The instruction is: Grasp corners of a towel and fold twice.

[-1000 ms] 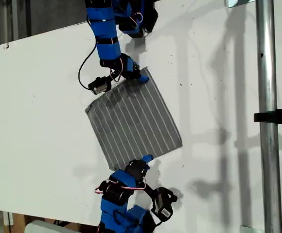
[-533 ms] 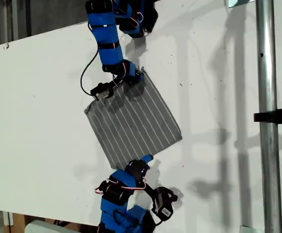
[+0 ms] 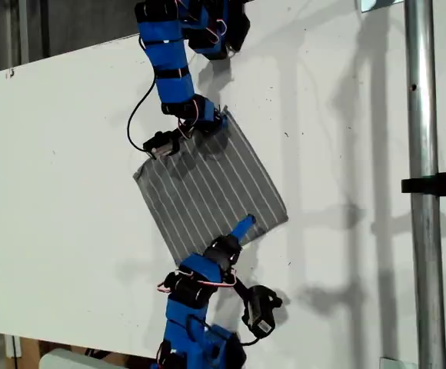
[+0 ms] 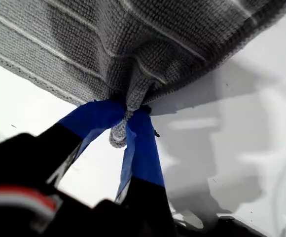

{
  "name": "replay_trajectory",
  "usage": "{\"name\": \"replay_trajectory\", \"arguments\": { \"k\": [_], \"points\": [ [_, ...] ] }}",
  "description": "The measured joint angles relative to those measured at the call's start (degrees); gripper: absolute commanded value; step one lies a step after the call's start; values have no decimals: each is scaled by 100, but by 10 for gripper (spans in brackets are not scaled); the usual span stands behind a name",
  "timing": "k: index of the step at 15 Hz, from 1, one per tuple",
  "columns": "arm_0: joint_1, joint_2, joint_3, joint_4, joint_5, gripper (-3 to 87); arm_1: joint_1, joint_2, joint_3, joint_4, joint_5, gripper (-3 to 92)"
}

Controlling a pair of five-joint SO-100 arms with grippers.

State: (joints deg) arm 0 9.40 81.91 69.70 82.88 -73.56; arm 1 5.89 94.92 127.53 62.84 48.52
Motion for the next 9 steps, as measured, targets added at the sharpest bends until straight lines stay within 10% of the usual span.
{"name": "replay_trajectory", "arguments": {
  "k": [9],
  "points": [
    [457,-3516,-1494,-923,-62,361,70,-9,-26,0,0,-2]
  ]
}}
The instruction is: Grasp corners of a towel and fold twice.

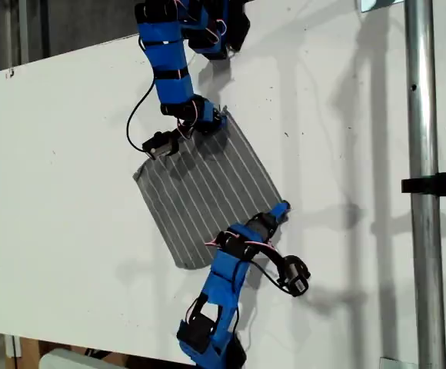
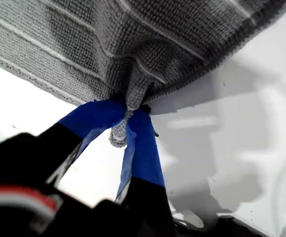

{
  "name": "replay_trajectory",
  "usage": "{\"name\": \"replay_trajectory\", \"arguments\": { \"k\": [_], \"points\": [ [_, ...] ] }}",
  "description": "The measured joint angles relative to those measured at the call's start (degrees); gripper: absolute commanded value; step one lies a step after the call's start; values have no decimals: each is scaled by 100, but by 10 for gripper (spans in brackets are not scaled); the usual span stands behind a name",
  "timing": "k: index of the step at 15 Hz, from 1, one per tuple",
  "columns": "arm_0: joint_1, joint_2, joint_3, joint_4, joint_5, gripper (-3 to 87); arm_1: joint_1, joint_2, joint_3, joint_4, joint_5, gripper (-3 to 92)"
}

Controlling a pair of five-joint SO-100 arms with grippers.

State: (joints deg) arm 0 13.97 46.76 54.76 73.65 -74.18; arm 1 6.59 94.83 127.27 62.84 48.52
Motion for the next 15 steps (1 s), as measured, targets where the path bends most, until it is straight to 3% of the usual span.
{"name": "replay_trajectory", "arguments": {
  "k": [2,3,4,11,15],
  "points": [
    [35,-343,-193,-26,-387,278,0,0,0,0,0,-2],
    [35,-545,-246,9,-624,190,0,0,0,0,44,-2],
    [18,-686,-299,88,-853,47,0,0,0,0,53,-2],
    [-79,-782,-352,202,-1028,-29,-18,0,-9,-44,149,-2],
    [0,-62,-237,958,-791,-29,-229,211,-466,448,545,-2]
  ]
}}
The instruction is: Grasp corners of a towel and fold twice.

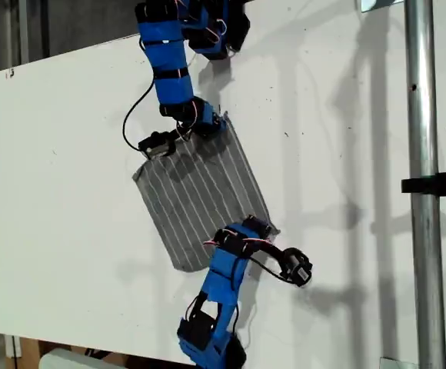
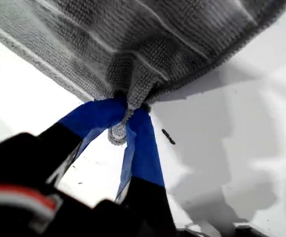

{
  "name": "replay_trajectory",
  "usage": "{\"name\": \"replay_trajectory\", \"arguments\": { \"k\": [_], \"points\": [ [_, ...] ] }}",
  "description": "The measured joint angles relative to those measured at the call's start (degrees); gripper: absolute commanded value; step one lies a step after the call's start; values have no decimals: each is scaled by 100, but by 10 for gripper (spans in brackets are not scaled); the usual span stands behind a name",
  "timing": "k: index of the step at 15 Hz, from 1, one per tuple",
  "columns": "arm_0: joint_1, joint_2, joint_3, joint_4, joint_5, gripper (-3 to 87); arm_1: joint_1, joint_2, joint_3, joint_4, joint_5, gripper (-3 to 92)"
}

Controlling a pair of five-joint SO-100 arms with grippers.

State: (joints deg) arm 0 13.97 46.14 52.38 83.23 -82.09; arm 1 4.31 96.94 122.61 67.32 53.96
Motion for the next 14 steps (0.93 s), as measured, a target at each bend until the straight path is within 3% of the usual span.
{"name": "replay_trajectory", "arguments": {
  "k": [4,9,11,14],
  "points": [
    [387,1415,369,940,325,-29,-1037,817,-923,738,993,-2],
    [1397,1995,835,1011,-272,-29,-2979,-756,-2918,712,2048,-2],
    [1608,2083,888,993,-466,-29,-3085,-1292,-3744,1266,2065,-2],
    [1178,2628,1336,1011,-290,-29,-2048,-1020,-3542,1881,1811,-2]
  ]
}}
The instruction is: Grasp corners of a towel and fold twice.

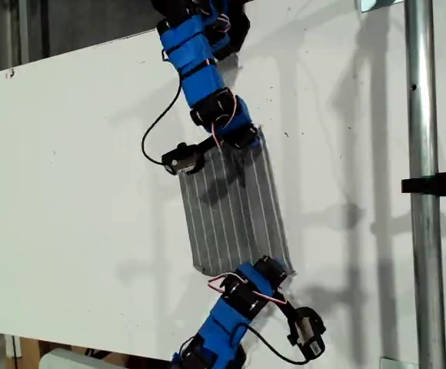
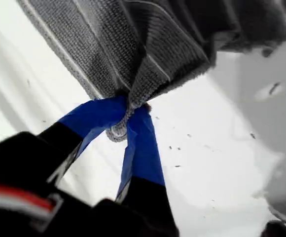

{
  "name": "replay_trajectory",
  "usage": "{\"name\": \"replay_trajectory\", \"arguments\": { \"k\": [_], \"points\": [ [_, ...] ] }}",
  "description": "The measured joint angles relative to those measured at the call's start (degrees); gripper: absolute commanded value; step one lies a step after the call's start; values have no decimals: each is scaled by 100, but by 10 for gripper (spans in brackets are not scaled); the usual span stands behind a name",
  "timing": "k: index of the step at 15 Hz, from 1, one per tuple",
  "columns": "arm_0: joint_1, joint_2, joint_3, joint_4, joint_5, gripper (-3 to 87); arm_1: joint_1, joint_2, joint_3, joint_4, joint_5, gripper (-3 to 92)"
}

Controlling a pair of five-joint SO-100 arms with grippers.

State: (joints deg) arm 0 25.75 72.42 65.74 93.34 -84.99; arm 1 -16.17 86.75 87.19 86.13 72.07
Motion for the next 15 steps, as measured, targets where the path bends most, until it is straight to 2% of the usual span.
{"name": "replay_trajectory", "arguments": {
  "k": [3,6,9,12,15],
  "points": [
    [-1178,1116,1169,-35,554,-29,1582,334,290,53,-1354,-2],
    [-2707,2470,2602,-264,1090,-29,2979,264,299,-580,-2909,-2],
    [-3788,3226,3287,-272,1600,-29,3841,-554,-246,-1274,-4113,-2],
    [-4579,3937,3735,-439,2057,-28,4562,-738,-1046,-1406,-4562,-2],
    [-4676,4676,4157,-624,2136,-28,4702,-431,-1248,-1063,-4597,-2]
  ]
}}
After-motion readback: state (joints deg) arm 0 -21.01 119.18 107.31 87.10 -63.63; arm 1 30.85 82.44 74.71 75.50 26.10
